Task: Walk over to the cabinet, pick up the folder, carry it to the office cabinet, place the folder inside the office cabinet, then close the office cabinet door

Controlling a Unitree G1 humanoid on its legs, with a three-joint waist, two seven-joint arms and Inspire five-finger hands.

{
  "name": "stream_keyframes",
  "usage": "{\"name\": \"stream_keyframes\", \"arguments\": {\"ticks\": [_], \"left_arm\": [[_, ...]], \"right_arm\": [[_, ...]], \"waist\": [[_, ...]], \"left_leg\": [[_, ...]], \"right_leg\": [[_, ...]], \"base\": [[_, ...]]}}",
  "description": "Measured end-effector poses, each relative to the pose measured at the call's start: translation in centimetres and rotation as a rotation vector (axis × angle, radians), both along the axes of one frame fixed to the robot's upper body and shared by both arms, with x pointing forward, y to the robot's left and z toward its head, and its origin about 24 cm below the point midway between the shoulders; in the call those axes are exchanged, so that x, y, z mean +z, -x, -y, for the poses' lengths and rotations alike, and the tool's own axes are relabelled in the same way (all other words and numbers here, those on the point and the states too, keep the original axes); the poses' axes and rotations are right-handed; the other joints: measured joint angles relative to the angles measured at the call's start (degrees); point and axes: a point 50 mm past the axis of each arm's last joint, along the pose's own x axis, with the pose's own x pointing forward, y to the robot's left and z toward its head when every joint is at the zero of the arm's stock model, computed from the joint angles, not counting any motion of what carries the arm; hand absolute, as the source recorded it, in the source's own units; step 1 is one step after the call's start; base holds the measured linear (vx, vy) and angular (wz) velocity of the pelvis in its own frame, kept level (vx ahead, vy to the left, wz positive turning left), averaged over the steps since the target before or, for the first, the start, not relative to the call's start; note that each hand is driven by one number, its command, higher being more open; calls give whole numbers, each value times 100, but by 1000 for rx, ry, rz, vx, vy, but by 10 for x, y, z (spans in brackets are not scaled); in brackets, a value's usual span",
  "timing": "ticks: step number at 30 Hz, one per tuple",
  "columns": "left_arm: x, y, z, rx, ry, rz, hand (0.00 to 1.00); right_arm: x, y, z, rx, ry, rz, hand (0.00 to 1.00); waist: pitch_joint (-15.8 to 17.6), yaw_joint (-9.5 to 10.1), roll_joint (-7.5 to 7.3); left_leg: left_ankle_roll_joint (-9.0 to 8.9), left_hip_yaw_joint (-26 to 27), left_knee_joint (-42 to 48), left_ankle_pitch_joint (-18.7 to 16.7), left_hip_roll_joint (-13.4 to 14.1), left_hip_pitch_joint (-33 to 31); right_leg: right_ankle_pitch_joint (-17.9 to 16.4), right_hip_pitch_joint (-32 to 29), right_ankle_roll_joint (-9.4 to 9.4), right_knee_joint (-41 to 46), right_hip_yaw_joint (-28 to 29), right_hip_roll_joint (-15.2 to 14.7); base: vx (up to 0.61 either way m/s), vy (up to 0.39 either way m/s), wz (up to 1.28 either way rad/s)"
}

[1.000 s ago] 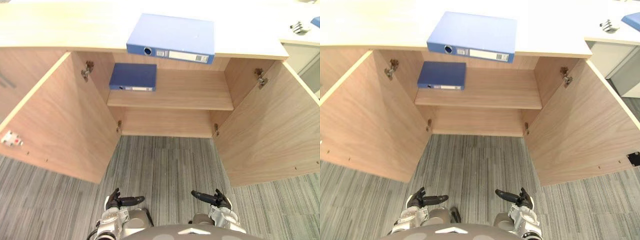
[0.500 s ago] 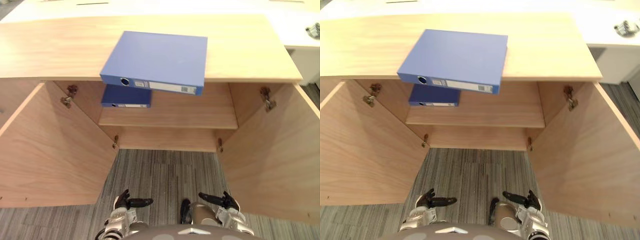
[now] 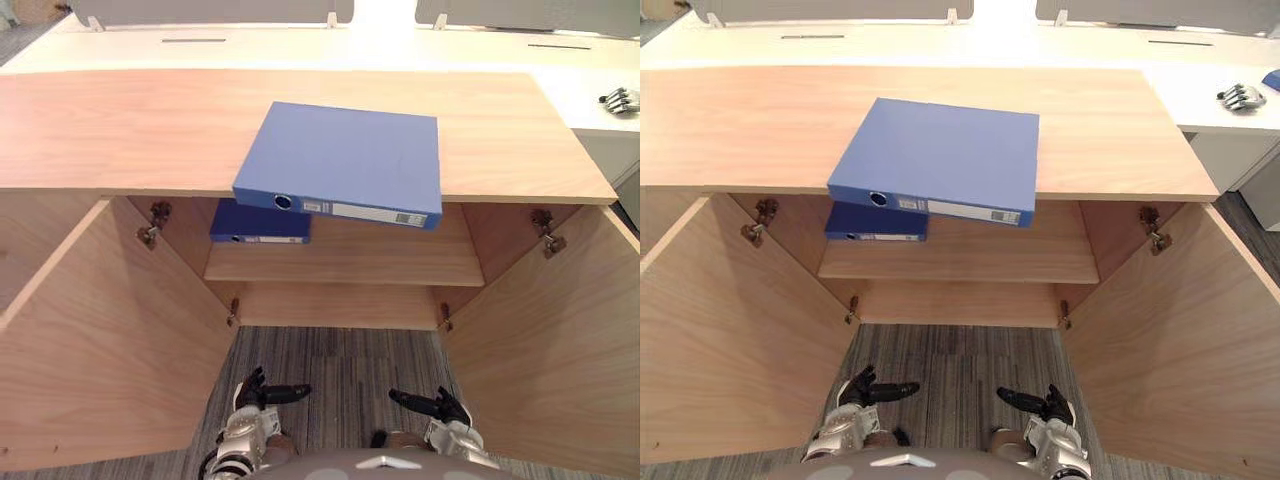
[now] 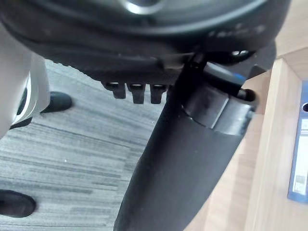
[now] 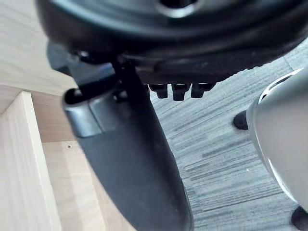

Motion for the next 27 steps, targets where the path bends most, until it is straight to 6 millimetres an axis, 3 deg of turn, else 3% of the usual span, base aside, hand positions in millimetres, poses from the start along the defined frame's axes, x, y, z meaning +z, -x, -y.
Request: {"name": "stream_keyframes", "arguments": {"ticks": [8,14,17,22,27], "left_arm": [[-2,7,-2,-42,-14,-22,100],[11,-4,-3,-80,-61,78,100],[33,-19,-15,-40,-116,214,100],[89,-45,-47,10,-301,495,100],[126,-56,-54,63,-393,659,100]], "right_arm": [[-3,6,2,0,1,-28,100],[-4,13,10,-3,25,-53,100],[-4,16,11,-9,35,-56,100],[-4,20,12,-6,46,-55,100],[-4,23,14,2,53,-45,100]], "waist": [[-111,-11,75],[-120,-26,74],[-122,-21,71],[-131,30,77],[-173,136,91]], "left_leg": [[-34,0,-1045,522,-125,467],[83,-140,-1324,707,-192,478],[120,-242,-1326,753,-245,410],[149,-368,-1485,870,-327,421],[155,-373,-1561,885,-349,484]], "right_leg": [[214,192,-96,-401,0,183],[354,180,-117,-548,-16,219],[406,169,-116,-590,-31,184],[419,124,-100,-588,-29,142],[421,151,-98,-604,-13,141]], "base": [[-5,-9,-2],[-59,-15,4],[-93,25,14],[-79,22,8],[-15,7,0]]}}
